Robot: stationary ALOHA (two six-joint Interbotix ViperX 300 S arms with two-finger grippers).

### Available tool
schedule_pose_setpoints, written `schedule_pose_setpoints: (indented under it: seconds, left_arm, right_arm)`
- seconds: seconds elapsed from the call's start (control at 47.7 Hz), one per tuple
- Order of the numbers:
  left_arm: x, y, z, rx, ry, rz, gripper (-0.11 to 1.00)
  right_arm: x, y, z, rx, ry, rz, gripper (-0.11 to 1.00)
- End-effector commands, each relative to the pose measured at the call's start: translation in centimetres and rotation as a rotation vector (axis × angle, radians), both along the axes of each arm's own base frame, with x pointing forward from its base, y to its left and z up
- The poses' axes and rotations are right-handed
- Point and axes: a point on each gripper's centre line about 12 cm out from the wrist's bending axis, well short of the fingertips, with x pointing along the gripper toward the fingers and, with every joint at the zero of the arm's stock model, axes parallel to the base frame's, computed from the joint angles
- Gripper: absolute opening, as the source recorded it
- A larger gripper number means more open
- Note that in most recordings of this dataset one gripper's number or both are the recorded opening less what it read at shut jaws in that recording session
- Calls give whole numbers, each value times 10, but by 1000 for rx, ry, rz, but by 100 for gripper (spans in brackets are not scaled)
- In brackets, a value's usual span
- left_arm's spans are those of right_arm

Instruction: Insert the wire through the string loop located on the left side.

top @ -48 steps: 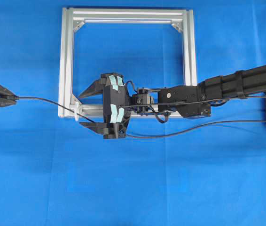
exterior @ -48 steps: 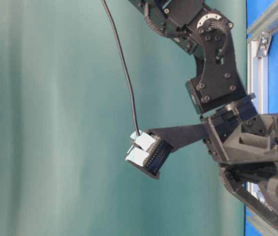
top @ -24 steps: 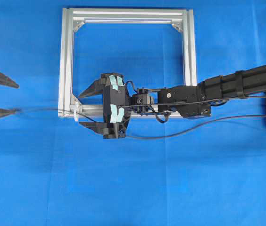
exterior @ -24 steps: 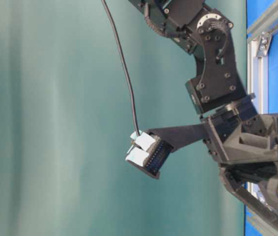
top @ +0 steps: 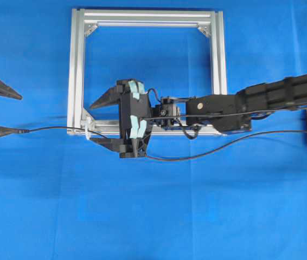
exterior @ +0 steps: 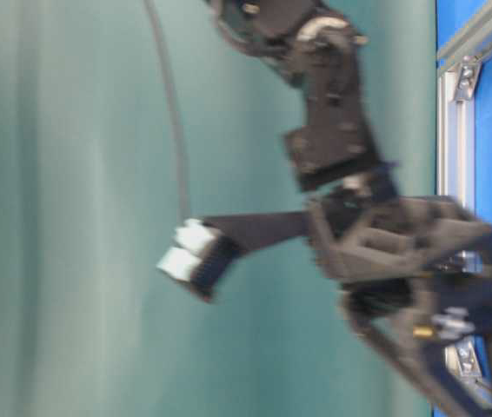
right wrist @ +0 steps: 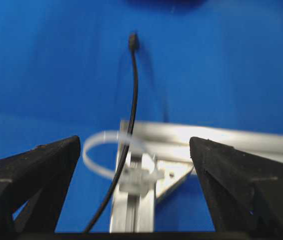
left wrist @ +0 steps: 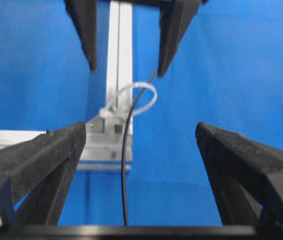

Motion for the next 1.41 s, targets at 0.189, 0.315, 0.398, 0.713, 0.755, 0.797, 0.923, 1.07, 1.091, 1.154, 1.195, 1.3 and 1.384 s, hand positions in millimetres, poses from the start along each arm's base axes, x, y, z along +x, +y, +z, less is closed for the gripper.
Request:
schedule_pose_setpoints:
  seconds: [0.189,0.315,0.398,0.713,0.755,0.797,0.923,1.07,1.091,1.154,1.195,1.3,1.384]
  left_arm:
    - [2,0,5,1,-11,3,87]
    - [2,1,5,4,-12,3,87]
    - [2,0,5,3,-11,3,87]
    - [2,0,5,4,-11,3,87]
    - [1,0,5,4,-11,2,87]
    - [1,1,5,4,-12,3,87]
    - [1,0,5,3,-11,3,87]
    - [1,0,5,4,-11,2,87]
    - [1,0,5,4,-11,2,87]
    - [1,0,5,4,-11,2,87]
    - [1,0,5,4,-11,2,87]
    - [1,0,5,1,-11,3,87]
    - [1,0,5,3,-11,3,87]
  right_arm:
    - [-10,0,69,5,-94,0,95]
    - [-15,1,87,5,-109,2,95]
    - [-17,0,93,5,-115,0,95]
    - [-17,0,92,5,-109,1,95]
    - [-17,0,91,5,-107,1,95]
    - [-17,0,91,5,-107,1,95]
    - [-17,0,91,5,-107,1,95]
    - [-17,0,91,7,-106,0,95]
    - [-17,1,91,7,-106,2,95]
    - [-17,0,91,8,-106,-1,95]
    - [-17,0,91,8,-106,-1,95]
    - [-17,0,91,12,-106,-3,95]
    - [-17,0,91,16,-106,-6,95]
